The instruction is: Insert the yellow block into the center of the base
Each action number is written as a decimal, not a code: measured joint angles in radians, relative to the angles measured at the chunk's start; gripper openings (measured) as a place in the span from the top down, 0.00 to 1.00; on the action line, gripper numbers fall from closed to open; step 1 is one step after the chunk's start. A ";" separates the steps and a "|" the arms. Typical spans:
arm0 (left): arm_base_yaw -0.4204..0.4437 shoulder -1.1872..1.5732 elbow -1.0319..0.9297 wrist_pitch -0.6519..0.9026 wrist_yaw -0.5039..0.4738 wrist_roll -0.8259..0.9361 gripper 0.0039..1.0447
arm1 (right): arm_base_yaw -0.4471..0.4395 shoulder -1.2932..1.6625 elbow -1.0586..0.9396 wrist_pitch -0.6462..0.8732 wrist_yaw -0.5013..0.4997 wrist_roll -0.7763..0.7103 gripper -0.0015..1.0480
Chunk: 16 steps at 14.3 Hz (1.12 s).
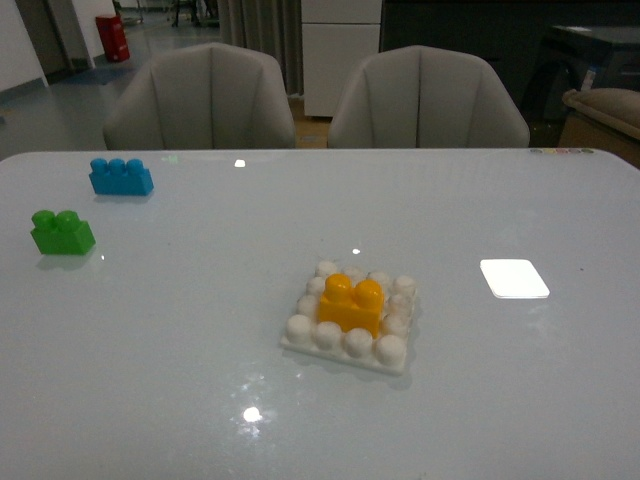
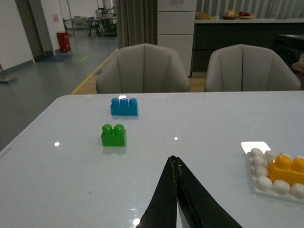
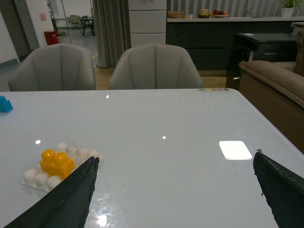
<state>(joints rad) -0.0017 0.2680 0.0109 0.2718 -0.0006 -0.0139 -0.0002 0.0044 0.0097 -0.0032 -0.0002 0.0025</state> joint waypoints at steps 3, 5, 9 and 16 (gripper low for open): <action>0.000 -0.058 0.000 -0.060 0.000 0.000 0.99 | 0.000 0.000 0.000 0.000 0.000 0.000 0.06; 0.000 -0.092 0.000 -0.095 0.000 0.000 0.99 | 0.000 0.000 0.000 0.000 0.000 0.000 0.06; 0.000 -0.259 0.000 -0.282 0.002 0.000 0.99 | 0.000 0.000 0.000 0.001 0.000 0.000 0.06; 0.000 -0.259 0.000 -0.275 0.000 0.000 0.41 | 0.000 0.000 0.000 0.000 0.000 0.000 0.06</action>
<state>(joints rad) -0.0017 0.0093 0.0113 -0.0032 -0.0002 -0.0139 -0.0002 0.0044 0.0097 -0.0032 -0.0002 0.0025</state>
